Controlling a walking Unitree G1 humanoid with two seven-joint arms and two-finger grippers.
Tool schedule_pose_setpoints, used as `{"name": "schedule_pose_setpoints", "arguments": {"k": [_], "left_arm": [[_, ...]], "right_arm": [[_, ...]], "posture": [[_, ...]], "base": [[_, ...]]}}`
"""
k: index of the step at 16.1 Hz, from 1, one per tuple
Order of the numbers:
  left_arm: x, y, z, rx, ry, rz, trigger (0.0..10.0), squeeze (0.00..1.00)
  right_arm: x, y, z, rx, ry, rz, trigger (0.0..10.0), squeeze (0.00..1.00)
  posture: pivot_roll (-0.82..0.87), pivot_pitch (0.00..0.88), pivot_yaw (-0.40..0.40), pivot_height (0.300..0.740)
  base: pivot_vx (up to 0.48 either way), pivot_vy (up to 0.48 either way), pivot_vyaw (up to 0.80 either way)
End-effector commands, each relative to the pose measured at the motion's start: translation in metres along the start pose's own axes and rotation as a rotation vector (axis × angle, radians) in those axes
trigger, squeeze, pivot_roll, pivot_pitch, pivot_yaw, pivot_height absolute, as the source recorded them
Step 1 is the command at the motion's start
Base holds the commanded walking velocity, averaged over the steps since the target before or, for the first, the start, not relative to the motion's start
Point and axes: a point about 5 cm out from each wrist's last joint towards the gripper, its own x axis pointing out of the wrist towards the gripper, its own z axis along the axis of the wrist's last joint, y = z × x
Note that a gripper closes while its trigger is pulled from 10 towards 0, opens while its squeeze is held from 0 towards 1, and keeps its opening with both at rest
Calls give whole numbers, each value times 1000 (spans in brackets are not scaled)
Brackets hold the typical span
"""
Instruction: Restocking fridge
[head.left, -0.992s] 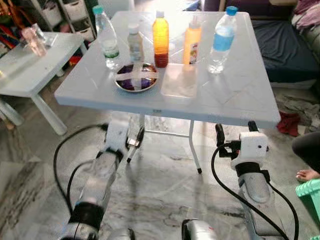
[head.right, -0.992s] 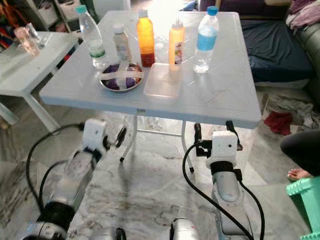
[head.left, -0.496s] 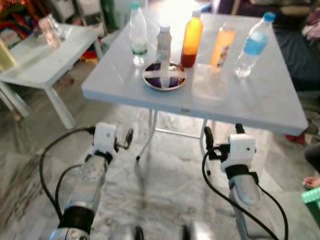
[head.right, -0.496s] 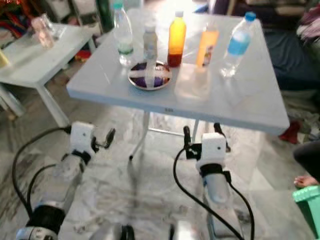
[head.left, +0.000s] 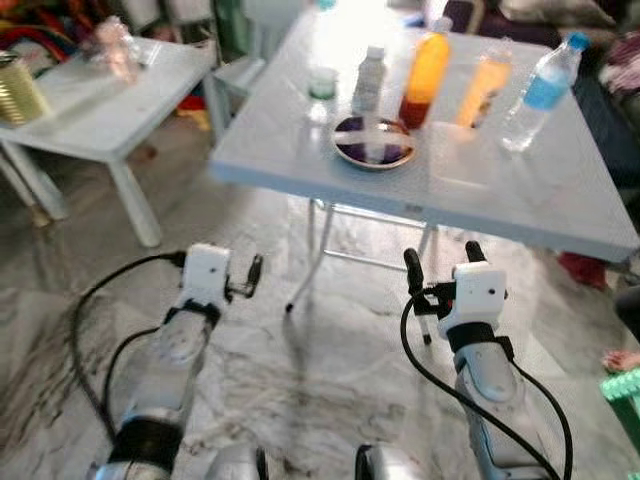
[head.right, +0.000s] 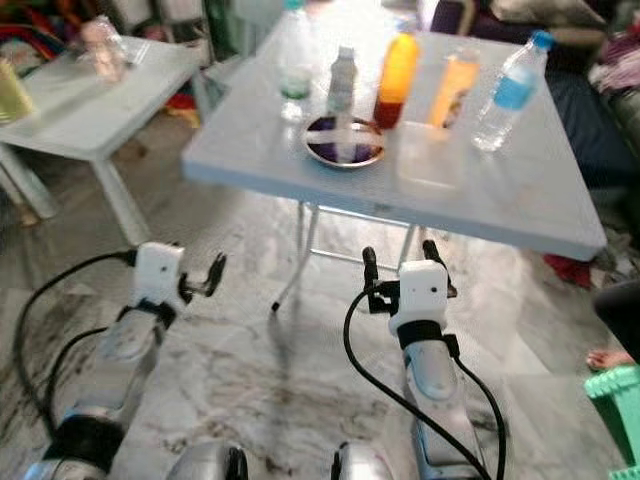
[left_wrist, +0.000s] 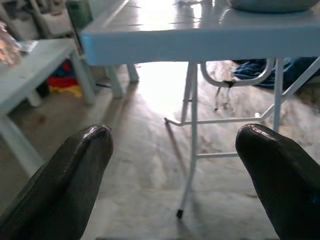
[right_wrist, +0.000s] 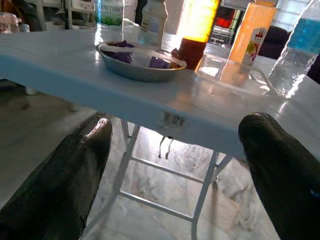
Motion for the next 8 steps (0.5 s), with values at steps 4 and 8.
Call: {"name": "schedule_pose_setpoints", "arguments": {"k": [4,8], "left_arm": [[-5,4,-1,9,11,-1,10000,0],[4,-16,14,-50,-47,-74,10000,0]], "right_arm": [[3,-5,-1,-4,5,-8,10000,0],[9,-11,6,12,-21,-40,10000,0]], "posture": [[-34,94,-6,740],[-41,92,-5,740]], "base": [[0,0,0],[0,0,0]]}}
